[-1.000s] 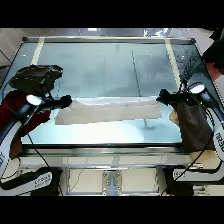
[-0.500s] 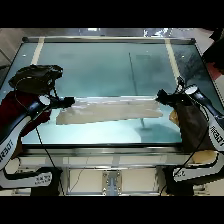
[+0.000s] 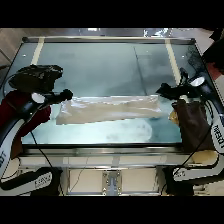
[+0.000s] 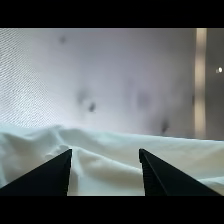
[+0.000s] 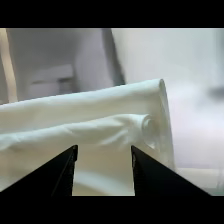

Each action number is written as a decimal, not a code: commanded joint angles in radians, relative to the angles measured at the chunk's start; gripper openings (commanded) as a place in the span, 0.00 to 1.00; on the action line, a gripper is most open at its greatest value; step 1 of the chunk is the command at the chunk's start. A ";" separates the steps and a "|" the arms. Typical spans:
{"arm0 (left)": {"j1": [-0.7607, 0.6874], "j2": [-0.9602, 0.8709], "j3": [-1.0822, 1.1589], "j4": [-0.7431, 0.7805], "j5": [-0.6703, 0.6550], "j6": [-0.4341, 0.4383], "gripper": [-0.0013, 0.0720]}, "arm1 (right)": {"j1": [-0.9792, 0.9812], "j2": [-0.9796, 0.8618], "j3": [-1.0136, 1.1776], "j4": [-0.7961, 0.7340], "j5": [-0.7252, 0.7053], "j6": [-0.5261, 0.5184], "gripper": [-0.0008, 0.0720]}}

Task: Fold the shirts.

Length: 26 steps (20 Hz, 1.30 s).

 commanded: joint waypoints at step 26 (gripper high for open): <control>-0.410 -0.275 0.455 0.256 -0.253 -0.031 0.68 | -0.146 -0.417 0.193 0.172 0.333 -0.212 0.78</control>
